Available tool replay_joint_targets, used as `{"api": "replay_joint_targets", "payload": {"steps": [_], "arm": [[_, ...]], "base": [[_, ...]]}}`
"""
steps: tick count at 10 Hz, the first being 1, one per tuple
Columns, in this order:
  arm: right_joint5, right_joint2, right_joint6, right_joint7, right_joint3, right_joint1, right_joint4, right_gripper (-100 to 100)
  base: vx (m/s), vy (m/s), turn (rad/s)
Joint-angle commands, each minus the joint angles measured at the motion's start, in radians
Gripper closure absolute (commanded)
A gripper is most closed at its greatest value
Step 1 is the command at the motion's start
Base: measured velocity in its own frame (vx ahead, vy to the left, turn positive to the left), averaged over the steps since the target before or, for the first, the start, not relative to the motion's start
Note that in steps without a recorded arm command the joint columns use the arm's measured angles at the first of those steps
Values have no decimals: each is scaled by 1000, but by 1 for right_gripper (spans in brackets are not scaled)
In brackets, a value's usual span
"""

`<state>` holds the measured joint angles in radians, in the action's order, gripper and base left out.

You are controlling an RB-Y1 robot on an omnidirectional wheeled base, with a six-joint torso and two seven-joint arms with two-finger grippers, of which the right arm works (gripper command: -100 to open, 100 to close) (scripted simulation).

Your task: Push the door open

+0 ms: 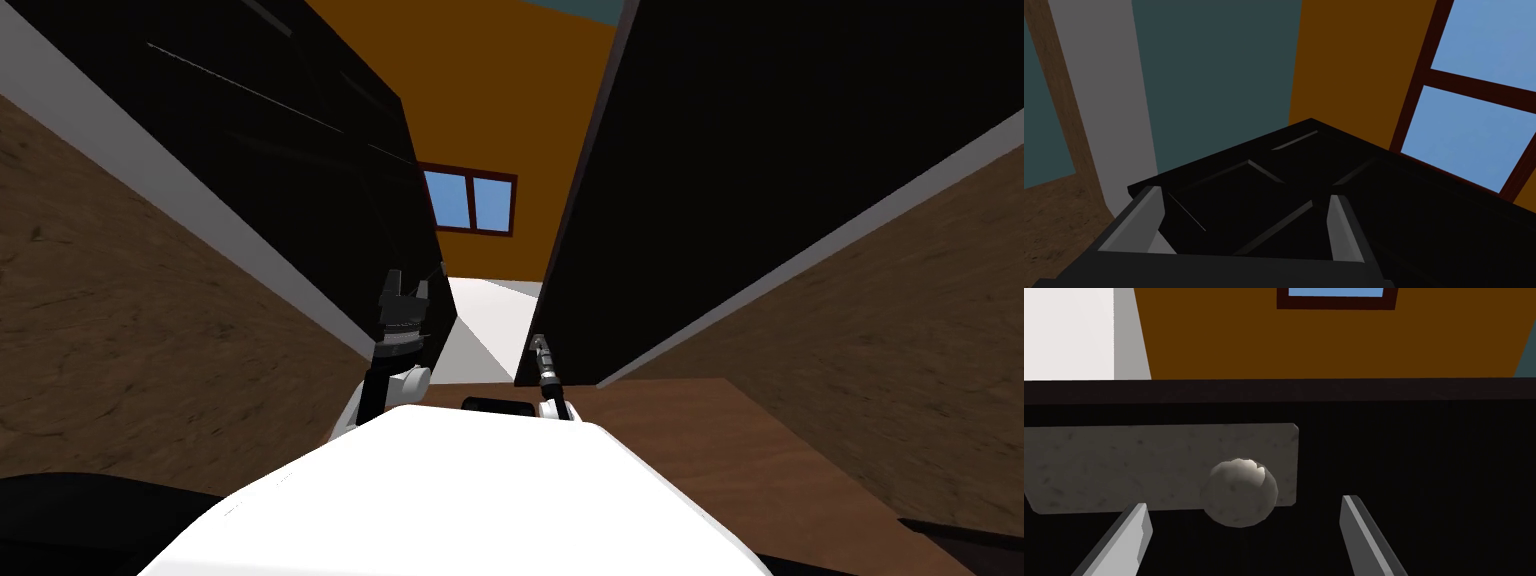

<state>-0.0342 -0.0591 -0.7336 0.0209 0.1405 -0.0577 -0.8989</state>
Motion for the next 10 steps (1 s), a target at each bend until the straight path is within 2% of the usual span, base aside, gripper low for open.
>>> {"api": "replay_joint_targets", "payload": {"steps": [1, 2, 3, 8, 10], "arm": [[-1, 5, -1, -1, -4, 5, 6, -100], [-1, 3, 0, -1, -2, 3, 2, -100], [-1, 3, 0, -1, -2, 3, 2, 100], [-1, 3, 0, -1, -2, 3, 2, 100], [-8, -7, 2, -6, -20, 4, 8, 100]], "base": [[199, 22, 20], [81, 13, -7], [-18, -1, 2], [-13, -2, 2], [136, 28, -29]]}}
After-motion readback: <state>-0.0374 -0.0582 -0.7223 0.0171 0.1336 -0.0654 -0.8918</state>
